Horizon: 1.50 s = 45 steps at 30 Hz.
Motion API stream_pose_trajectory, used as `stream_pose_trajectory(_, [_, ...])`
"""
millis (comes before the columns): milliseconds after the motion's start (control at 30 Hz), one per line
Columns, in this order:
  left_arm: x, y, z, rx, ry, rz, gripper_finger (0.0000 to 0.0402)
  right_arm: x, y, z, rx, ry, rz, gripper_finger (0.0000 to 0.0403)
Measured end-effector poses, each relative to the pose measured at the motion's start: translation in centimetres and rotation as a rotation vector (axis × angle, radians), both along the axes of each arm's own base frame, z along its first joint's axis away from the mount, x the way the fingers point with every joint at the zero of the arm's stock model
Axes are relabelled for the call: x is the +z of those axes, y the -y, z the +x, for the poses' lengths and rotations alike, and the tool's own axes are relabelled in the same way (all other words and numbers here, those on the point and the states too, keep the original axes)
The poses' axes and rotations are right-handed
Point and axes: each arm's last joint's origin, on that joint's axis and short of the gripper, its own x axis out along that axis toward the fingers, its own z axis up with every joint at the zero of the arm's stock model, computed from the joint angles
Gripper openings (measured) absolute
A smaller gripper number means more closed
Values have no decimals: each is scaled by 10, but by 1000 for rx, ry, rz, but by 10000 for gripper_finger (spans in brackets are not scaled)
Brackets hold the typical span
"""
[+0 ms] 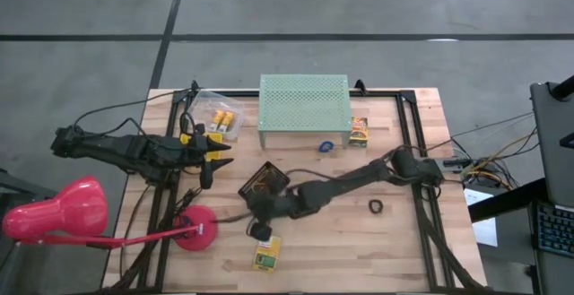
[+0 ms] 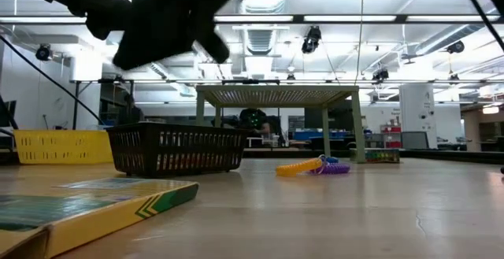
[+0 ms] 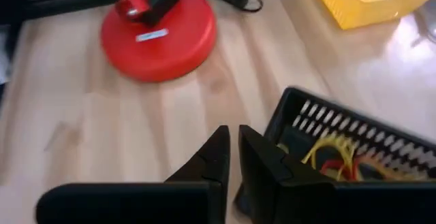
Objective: Pick & Place Office Desk Supplies
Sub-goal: Put the bottom big crayon box into the transparent bin
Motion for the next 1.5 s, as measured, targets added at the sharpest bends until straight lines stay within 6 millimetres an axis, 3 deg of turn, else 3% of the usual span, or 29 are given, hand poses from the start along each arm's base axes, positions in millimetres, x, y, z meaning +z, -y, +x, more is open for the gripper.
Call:
stream_pose_trajectory(167, [0,0,0,0,-3,1,193,-11,8,4,11,-16,13,31])
stream_pose_trajectory(633, [-1,0,0,0,-9,1,193,-39,-3,-5,59,-106,94,31])
stream_pose_trajectory(800, [-1,0,0,6,-6,-14,193,-32,-12,-10,176,-105,32,31])
stream_pose_trajectory(1000, [3,0,1,3,35,-34,193,-25,-22,-13,330,-120,132,31])
stream_pose_trajectory(1300, [-2,10,0,-262,-27,-227,193,-35,-26,-21,440,-210,230,31])
stream_pose_trajectory(1500, [-2,10,0,-276,-29,-234,193,-60,-29,-21,480,-276,276,31])
